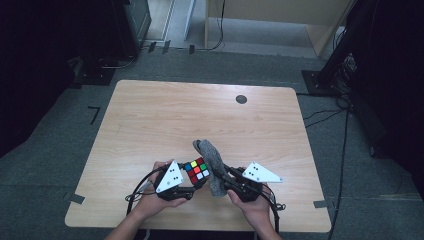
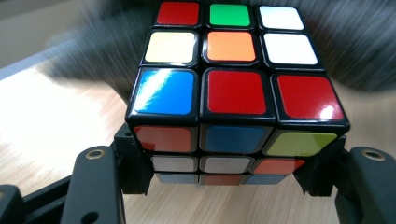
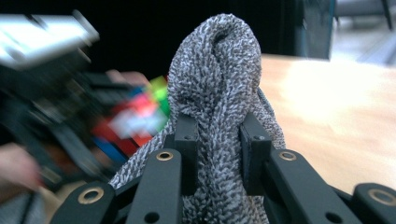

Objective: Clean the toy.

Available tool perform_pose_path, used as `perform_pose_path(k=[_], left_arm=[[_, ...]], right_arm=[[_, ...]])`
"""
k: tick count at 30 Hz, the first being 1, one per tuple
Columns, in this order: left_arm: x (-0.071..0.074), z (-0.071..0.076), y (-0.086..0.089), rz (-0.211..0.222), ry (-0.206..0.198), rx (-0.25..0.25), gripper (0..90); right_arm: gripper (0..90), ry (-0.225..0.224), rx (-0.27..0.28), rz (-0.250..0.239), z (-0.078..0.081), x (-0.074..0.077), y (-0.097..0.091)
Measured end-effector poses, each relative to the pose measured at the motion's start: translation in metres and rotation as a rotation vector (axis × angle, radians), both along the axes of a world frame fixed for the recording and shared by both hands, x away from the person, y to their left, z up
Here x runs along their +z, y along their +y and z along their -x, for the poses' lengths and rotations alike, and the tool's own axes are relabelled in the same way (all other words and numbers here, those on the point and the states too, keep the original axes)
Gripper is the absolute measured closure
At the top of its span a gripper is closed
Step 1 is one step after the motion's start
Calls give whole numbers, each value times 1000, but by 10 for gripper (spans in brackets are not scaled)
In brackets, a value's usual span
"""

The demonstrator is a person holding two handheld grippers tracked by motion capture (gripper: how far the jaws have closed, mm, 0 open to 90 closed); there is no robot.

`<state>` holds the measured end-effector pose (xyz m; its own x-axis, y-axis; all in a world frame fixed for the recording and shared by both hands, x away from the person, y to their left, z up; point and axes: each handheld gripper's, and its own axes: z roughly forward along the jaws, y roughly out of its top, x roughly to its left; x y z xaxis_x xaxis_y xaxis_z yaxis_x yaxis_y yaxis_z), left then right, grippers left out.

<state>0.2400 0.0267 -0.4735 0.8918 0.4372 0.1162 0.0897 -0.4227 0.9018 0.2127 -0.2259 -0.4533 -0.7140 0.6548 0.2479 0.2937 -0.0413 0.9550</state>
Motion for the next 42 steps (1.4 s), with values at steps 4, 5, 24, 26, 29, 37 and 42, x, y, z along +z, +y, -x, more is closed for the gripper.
perform_pose_path(k=[4, 5, 24, 26, 29, 37, 42], left_arm=[[5, 0, 4, 34, -17, 21, 342], [5, 0, 4, 34, -17, 21, 342], [19, -14, 21, 358, 185, 83, 343], [19, -14, 21, 359, 190, 81, 343], [18, -14, 20, 323, 182, 70, 342], [18, -15, 19, 335, 202, 72, 342], [18, -16, 21, 338, 219, 70, 343]], right_arm=[[745, 34, -15, 41, -3, -6, 2], [745, 50, -23, 73, -5, -11, 2], [749, -4, 135, 141, 9, -30, 47], [751, -5, 114, 150, 7, -31, 45], [764, -11, -23, 106, -5, -28, 20], [761, -95, 155, 227, 8, -36, 44], [762, -86, 58, 203, 2, -32, 33]])
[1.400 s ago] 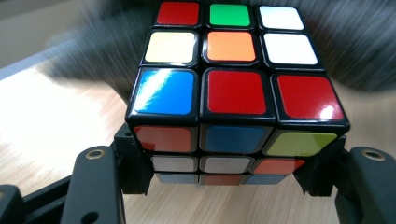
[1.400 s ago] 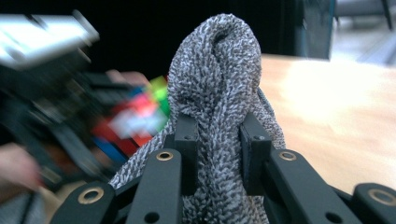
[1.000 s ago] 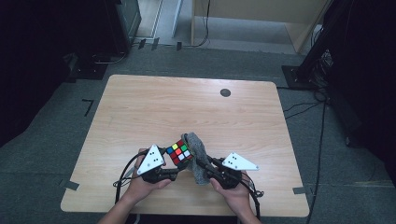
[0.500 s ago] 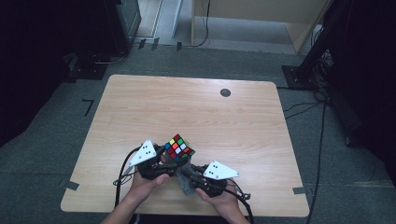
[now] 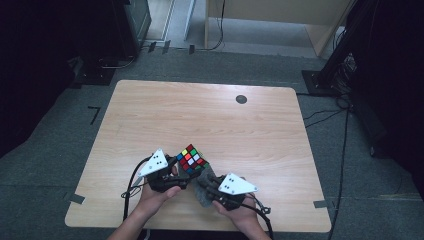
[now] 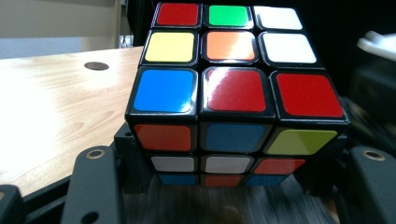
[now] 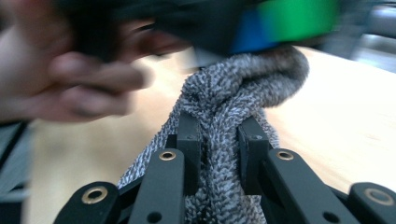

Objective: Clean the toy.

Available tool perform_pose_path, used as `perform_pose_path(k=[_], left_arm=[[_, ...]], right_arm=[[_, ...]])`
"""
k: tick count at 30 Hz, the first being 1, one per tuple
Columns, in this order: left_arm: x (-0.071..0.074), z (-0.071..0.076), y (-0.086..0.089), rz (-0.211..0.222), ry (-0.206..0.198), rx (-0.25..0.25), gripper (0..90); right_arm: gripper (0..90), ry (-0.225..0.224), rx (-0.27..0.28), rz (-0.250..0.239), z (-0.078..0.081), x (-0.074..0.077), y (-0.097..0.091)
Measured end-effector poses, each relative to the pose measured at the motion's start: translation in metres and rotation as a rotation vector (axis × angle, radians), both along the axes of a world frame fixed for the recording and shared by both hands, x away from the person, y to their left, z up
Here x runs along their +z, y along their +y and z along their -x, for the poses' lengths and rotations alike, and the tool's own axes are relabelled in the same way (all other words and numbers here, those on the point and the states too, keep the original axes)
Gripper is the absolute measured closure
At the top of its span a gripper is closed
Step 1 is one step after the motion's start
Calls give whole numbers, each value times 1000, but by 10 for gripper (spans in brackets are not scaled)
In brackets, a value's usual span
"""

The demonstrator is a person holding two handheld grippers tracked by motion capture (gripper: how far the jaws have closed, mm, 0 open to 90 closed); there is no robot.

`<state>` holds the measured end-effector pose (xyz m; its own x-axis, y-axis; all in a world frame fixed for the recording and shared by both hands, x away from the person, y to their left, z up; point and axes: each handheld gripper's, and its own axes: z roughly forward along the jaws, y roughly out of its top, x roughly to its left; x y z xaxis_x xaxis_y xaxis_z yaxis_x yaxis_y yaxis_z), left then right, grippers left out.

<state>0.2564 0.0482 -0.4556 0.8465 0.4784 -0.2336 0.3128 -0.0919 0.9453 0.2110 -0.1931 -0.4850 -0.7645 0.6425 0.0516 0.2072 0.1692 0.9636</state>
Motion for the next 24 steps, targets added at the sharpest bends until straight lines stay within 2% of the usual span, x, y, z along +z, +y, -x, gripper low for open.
perform_pose_path(k=[1, 2, 4, 7, 8, 9, 12, 16, 18, 20, 21, 24], left_arm=[[0, 0, 0, 0, 0, 0, 342], [-1, 0, -1, -11, 4, -2, 342], [-1, 0, -2, -8, 9, -5, 342], [-1, 0, -3, -2, 11, -8, 342], [-1, 0, -3, -6, 12, -10, 342], [-1, 0, -4, -9, 12, -8, 342], [-1, 0, -2, -10, 8, -5, 342], [-1, -1, -1, -13, 17, -3, 342], [-3, -2, -3, -18, 24, -9, 342], [-3, -1, -4, -18, 26, -10, 342], [-3, -1, -4, -18, 26, -10, 342], [-3, -1, -4, -26, 23, -7, 342]], right_arm=[[762, 0, 0, 0, 0, 0, 0], [761, 0, -64, -55, -6, 3, -13], [761, -7, -77, -61, -6, 4, -16], [759, -11, -21, -42, -2, 3, -9], [759, -7, 14, -23, 0, 1, -3], [758, -12, 73, 27, 5, -3, 10], [756, -15, 80, 47, 6, -3, 14], [758, -6, -83, -46, -6, 4, -14], [757, -10, -90, -56, -6, 6, -17], [757, -7, -56, -37, -4, 2, -9], [757, -7, -56, -37, -4, 2, -9], [756, 2, 29, 7, 4, -5, 8]])
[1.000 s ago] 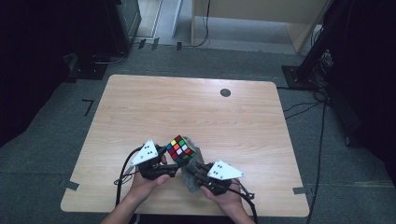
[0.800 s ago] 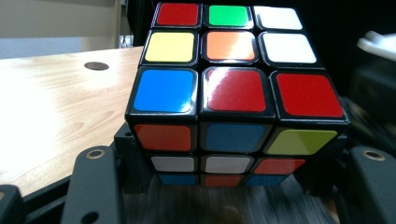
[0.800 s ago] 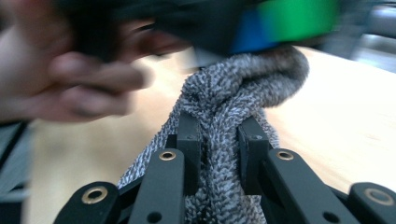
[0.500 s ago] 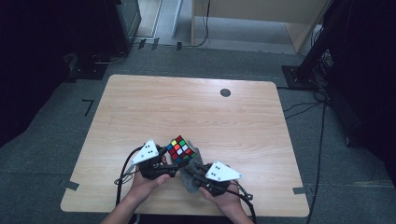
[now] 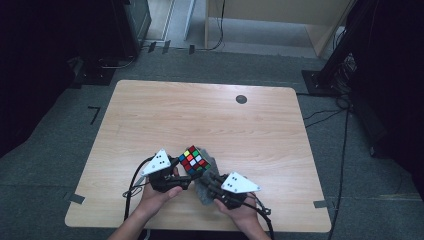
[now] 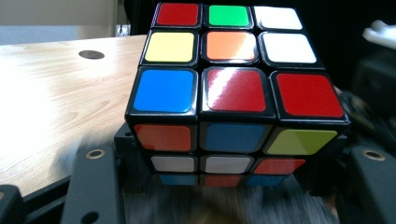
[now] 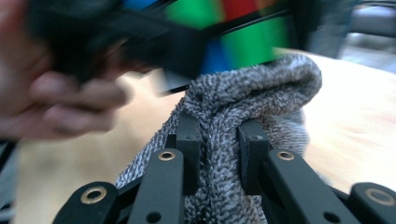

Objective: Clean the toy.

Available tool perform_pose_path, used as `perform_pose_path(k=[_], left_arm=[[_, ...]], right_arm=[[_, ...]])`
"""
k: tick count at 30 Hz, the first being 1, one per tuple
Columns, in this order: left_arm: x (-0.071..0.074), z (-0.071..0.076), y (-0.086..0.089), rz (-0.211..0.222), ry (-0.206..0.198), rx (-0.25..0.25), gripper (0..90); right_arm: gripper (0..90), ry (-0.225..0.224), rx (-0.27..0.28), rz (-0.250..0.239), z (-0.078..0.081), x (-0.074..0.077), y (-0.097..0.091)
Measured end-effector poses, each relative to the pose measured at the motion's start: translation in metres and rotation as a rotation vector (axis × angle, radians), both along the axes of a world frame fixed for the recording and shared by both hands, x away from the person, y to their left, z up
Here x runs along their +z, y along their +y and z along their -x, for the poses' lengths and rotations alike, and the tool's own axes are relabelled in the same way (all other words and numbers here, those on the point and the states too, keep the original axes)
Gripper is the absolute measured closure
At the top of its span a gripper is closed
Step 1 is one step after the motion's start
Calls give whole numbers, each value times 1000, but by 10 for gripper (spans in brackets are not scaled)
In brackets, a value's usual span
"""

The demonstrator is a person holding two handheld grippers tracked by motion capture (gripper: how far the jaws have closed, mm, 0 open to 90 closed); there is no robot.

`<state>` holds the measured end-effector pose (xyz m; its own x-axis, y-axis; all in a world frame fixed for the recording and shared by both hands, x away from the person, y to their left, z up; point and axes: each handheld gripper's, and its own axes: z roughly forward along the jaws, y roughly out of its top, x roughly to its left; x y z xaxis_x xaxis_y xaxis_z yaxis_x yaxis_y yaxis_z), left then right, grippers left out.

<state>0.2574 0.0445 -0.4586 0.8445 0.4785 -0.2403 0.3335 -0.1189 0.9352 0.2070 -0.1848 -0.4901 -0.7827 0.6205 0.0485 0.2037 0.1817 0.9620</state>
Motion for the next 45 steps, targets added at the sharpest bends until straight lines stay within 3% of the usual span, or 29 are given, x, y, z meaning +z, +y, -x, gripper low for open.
perform_pose_path(k=[1, 4, 6, 8, 10, 11, 12, 15, 17, 20, 22, 24, 25, 26, 27, 30, 31, 32, 33, 34, 37, 41, 42, 45], left_arm=[[0, 0, 2, 4, 0, 4, 342], [1, -1, 3, 6, -3, 8, 342], [1, -1, 4, 8, 1, 8, 342], [1, -1, 3, 7, 3, 7, 342], [0, -1, 2, 7, 4, 5, 342], [0, -2, 2, 1, 5, 7, 342], [0, -2, 2, 1, 5, 7, 342], [0, -2, 4, 3, 10, 10, 342], [1, -2, 5, 6, 5, 14, 342], [1, -3, 5, 4, 9, 14, 342], [0, -3, 4, 9, 15, 5, 342], [0, -3, 3, 13, 18, 3, 342], [0, -3, 4, 12, 17, 4, 342], [0, -3, 4, 16, 21, 5, 342], [1, -4, 7, 20, 23, 14, 342], [1, -5, 10, 27, 27, 22, 342], [2, -6, 11, 32, 29, 26, 342], [2, -8, 13, 33, 33, 35, 342], [2, -8, 13, 33, 33, 35, 342], [1, -8, 14, 33, 39, 37, 342], [1, -9, 13, 35, 45, 40, 342], [1, -10, 14, 41, 55, 41, 342], [1, -10, 14, 41, 55, 41, 342], [1, -12, 16, 54, 73, 50, 342]], right_arm=[[755, -14, 19, 33, 3, 0, 6], [754, -16, -9, 26, 0, 3, 0], [755, -7, -72, -31, -4, 7, -13], [754, -18, -102, -53, -8, 10, -21], [753, -10, -79, -54, -7, 9, -19], [752, 8, -19, -31, -3, 4, -9], [752, 8, -19, -31, -3, 4, -9], [749, -2, 64, 37, 3, 0, 6], [748, -4, 50, 44, 0, 3, 3], [749, 22, -48, -48, -10, 8, -17], [748, 24, -71, -70, -13, 10, -23], [747, 21, -27, -48, -10, 9, -18], [748, 29, 50, -12, -7, 6, -9], [748, 29, 50, -12, -7, 6, -9], [747, 24, 108, 23, -3, 4, 0], [747, 14, 122, 43, -2, 5, 1], [747, 18, 109, 42, -3, 5, -1], [747, 19, 47, 28, -8, 7, -12], [747, 19, 47, 28, -8, 7, -12], [747, 37, -49, -1, -16, 8, -25], [729, 46, -166, 16, -26, 7, -39], [563, 23, -224, 49, -29, 4, -41], [563, 23, -224, 49, -29, 4, -41], [425, -22, -238, 39, -26, 6, -40]])
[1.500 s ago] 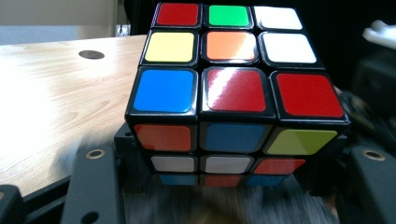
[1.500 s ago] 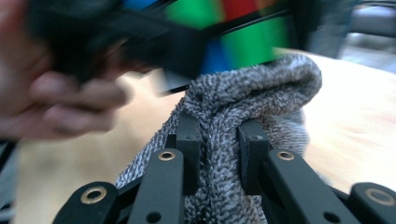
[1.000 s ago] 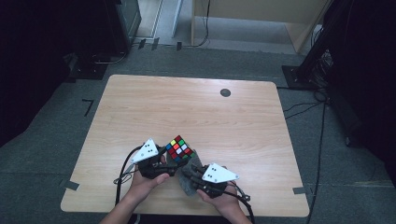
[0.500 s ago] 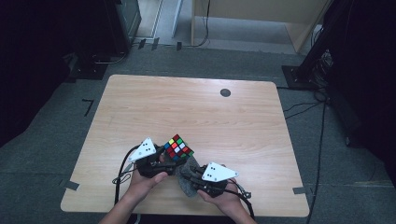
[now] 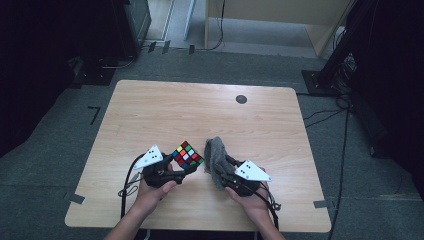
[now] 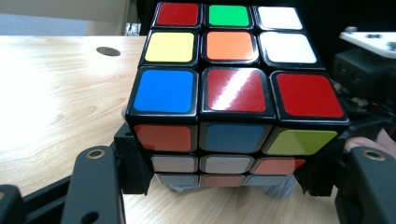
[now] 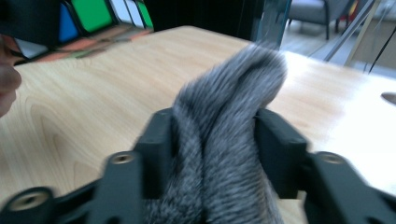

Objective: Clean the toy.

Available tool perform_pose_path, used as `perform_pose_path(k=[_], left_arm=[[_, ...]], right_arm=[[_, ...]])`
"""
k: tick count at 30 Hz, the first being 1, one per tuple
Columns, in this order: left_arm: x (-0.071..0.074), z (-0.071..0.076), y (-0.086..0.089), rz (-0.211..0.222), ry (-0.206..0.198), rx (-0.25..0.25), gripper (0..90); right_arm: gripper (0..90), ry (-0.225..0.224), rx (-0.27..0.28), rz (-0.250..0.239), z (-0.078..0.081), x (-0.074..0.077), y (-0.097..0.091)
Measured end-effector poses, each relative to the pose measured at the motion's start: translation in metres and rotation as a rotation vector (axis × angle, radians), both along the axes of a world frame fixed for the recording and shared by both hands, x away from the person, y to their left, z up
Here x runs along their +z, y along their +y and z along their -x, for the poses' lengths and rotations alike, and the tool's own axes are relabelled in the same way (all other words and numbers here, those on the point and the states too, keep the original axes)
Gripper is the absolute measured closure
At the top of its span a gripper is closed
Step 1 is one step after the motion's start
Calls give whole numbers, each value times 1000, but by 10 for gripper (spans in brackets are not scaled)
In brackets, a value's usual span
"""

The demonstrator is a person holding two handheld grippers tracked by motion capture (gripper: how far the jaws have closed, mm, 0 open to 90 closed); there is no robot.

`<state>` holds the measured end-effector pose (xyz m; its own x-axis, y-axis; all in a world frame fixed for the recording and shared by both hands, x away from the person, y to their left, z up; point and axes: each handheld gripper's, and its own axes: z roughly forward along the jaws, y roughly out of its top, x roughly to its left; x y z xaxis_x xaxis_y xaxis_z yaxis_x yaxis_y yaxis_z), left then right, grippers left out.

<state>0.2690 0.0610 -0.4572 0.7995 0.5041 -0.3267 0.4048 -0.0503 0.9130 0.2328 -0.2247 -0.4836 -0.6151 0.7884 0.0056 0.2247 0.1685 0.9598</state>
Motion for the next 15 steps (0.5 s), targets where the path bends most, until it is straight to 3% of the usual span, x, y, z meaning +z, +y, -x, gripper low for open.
perform_pose_path(k=[2, 4, 6, 11, 15], left_arm=[[0, -1, 1, 9, 14, 7, 342], [1, -2, 2, 12, 24, 14, 342], [1, -2, 0, 22, 50, 11, 342], [5, 1, -9, 22, 65, -8, 342], [5, 4, -15, 8, 79, -16, 342]], right_arm=[[322, -72, 7, -6, 5, 5, 3], [304, -89, 13, -1, 7, 7, 4], [280, -120, 60, -12, 11, 8, 10], [253, -146, 123, 6, 14, 2, 28], [216, -183, 116, 28, 15, -1, 37]])
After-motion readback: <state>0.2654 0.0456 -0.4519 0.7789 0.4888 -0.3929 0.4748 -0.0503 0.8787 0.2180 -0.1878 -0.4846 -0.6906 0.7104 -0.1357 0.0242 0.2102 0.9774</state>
